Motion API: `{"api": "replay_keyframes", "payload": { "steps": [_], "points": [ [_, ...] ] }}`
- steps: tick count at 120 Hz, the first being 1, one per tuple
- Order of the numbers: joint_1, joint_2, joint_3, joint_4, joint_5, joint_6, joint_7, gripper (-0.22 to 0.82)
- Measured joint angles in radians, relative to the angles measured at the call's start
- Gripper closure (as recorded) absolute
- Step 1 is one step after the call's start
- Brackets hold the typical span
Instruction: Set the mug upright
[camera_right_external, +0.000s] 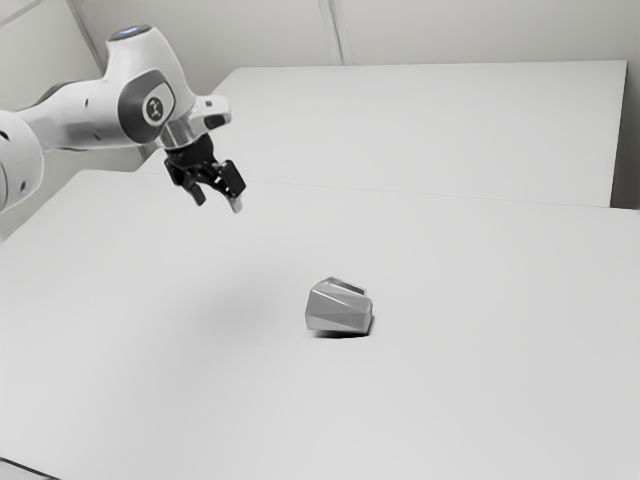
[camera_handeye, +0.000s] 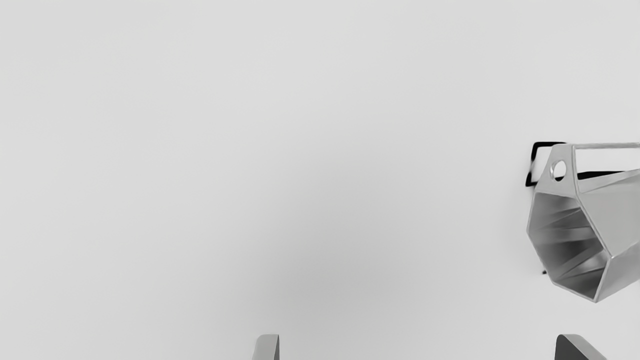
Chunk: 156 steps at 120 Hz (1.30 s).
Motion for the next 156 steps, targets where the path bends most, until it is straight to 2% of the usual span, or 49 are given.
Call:
{"api": "replay_keyframes", "payload": {
  "steps": [15, 28, 66, 103, 156],
  "points": [
    [-0.001, -0.011, 0.001, -0.032, -0.014, 0.017, 0.004, 0.00],
    [0.002, -0.002, 0.000, -0.094, -0.132, 0.029, 0.017, 0.00],
    [-0.001, 0.138, 0.001, -0.188, -0.575, -0.008, 0.146, 0.00],
    [-0.001, 0.213, 0.013, -0.217, -0.876, -0.033, 0.278, 0.00],
    [-0.035, 0.239, 0.014, -0.242, -1.042, -0.022, 0.334, 0.01]
  ]
}}
